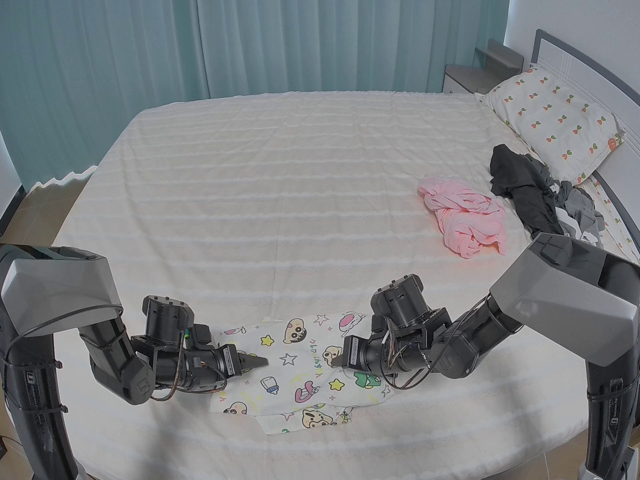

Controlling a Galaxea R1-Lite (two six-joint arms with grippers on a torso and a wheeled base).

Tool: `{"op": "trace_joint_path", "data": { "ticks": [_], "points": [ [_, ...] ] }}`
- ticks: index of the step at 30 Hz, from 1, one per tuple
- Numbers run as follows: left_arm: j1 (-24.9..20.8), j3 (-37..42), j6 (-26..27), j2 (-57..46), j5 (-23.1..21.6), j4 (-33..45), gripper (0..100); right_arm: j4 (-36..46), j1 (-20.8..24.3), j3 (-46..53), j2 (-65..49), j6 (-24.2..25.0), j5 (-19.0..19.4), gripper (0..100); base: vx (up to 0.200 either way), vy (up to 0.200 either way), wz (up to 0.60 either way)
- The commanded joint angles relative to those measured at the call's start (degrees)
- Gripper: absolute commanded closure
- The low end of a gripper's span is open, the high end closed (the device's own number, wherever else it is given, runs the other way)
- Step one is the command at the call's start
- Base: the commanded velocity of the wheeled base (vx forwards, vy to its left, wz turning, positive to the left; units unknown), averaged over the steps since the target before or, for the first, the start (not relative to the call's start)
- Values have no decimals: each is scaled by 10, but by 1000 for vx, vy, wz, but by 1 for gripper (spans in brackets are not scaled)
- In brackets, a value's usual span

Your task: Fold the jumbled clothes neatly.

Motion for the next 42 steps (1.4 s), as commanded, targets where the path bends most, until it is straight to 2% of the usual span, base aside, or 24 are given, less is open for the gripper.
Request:
{"op": "trace_joint_path", "data": {
  "ticks": [1,10,14,27,30,42],
  "points": [
    [0,1,-2,-4,2,0,100,0,1,-1,2,1,-1,100,0,0,0],
    [0,11,-6,-22,10,0,100,-1,4,7,-12,9,-1,100,0,0,0],
    [0,12,-49,-44,34,0,100,0,8,8,-30,21,-2,100,0,0,0],
    [-2,14,-148,-124,38,0,100,1,13,49,-103,28,-4,100,0,0,0],
    [-7,19,-153,-134,44,0,100,1,12,53,-113,28,-3,100,0,0,0],
    [-45,42,-153,-174,45,6,100,7,11,57,-127,36,-4,100,0,-200,0]
  ]
}}
